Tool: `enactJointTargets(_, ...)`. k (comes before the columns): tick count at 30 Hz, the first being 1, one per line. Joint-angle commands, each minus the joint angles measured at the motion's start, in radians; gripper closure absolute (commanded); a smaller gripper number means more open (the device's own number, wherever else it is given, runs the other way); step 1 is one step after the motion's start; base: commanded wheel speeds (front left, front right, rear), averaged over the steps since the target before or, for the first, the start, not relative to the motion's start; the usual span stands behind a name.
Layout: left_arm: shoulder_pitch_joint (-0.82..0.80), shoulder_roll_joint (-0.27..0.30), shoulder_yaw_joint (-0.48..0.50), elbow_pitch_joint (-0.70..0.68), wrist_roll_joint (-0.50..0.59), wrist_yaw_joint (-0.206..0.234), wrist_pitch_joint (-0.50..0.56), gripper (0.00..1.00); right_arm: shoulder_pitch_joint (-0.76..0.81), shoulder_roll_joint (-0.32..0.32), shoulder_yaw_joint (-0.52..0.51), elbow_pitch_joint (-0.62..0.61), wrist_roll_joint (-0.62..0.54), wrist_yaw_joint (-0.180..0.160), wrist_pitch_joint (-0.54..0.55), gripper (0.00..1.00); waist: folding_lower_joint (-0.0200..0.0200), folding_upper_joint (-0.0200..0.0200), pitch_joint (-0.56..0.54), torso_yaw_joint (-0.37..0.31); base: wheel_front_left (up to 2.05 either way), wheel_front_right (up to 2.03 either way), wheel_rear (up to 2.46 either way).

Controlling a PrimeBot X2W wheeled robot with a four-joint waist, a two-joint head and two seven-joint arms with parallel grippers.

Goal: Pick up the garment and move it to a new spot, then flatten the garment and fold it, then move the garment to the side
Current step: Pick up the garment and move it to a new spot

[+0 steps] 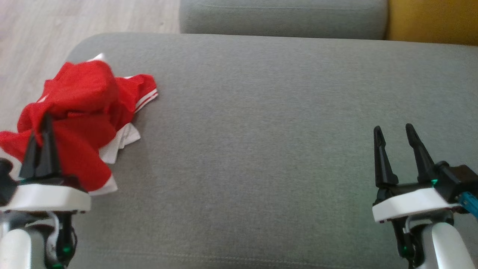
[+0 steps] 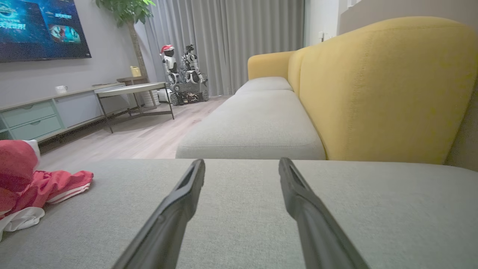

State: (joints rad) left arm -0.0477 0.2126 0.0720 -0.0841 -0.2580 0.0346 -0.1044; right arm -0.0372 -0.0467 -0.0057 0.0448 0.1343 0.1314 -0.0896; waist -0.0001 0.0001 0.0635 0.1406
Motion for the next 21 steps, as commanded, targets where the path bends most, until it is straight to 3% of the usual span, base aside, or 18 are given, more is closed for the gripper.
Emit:
enactJointTargets(1,-0.048,0.017,0.018,-0.068,0.014,-0.001,0.009,1.00,-0.014,-0.004,0.024,-0.038,0.011,-0.001,-0.010,0.00,0.0001,-0.0001,-0.005,-0.021,0.00,0.00,0.00)
enactJointTargets(8,-0.104,-0.008,-0.120,-0.133,0.056,-0.038,0.052,1.00,-0.031,-0.004,0.047,-0.063,0.030,-0.001,-0.009,0.00,0.0001,-0.0001,0.034,-0.135,0.00,0.00,0.00)
enactJointTargets(21,-0.347,-0.085,-0.307,0.039,0.088,-0.104,0.061,1.00,-0.081,-0.004,0.088,-0.100,0.073,-0.001,-0.034,0.00,0.0001,-0.0001,0.192,-0.381,0.00,0.00,0.00)
